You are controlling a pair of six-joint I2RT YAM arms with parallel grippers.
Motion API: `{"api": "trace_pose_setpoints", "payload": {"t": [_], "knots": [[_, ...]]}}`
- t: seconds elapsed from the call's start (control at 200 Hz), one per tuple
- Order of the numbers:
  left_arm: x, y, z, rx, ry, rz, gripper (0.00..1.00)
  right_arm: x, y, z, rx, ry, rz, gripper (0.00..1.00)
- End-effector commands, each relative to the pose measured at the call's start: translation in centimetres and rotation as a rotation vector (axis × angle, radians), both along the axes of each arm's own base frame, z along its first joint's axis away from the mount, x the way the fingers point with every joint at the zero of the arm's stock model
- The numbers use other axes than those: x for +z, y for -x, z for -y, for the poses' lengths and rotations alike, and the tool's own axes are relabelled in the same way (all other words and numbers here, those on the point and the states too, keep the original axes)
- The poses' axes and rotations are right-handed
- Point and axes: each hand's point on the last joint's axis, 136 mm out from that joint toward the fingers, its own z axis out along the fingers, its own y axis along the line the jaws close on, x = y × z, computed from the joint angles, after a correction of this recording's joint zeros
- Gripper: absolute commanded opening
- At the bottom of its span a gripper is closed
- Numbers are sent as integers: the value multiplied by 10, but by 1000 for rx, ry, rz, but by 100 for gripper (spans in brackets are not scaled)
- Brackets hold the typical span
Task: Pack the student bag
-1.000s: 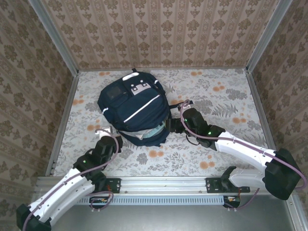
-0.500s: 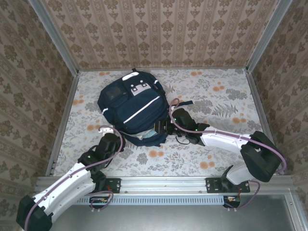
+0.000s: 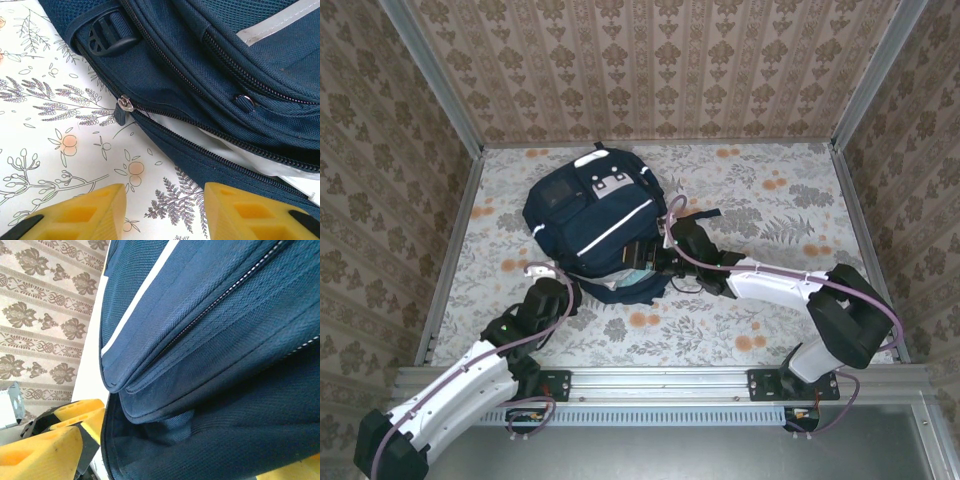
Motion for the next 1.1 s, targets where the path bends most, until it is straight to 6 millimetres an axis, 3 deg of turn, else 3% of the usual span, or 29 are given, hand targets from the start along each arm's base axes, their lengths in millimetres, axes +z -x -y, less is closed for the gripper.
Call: {"api": "trace_pose_setpoints", "payload": {"t": [0.0,0.15,0.27,0.33,0.42,0.55,0.69,0.96,0.985,1.095], "knots": [[0,-1,0,5,19,10,45,3,-5,-5,-18,6,-20,84],[1,-1,2,-6,19,11,45,-8,-12,10,-74,76,-14,47],[2,-1,7,-30,29,16,45,-6,-23,40,-147,165,27,17],[3,-2,11,-50,42,19,45,-3,-31,55,-175,184,44,7],[3,-3,23,-93,69,22,45,-3,-45,83,-228,213,41,0],[-1,-5,37,-148,73,8,44,1,-57,110,-269,223,62,0],[-8,-6,55,-212,57,-6,43,5,-61,121,-281,197,58,0],[-22,-5,101,-382,-8,-22,38,-3,-58,123,-278,177,43,5],[-25,-6,104,-390,-18,-28,37,9,-57,123,-278,158,67,5],[-35,-14,105,-377,-72,-48,37,8,-55,123,-275,156,66,6]]}}
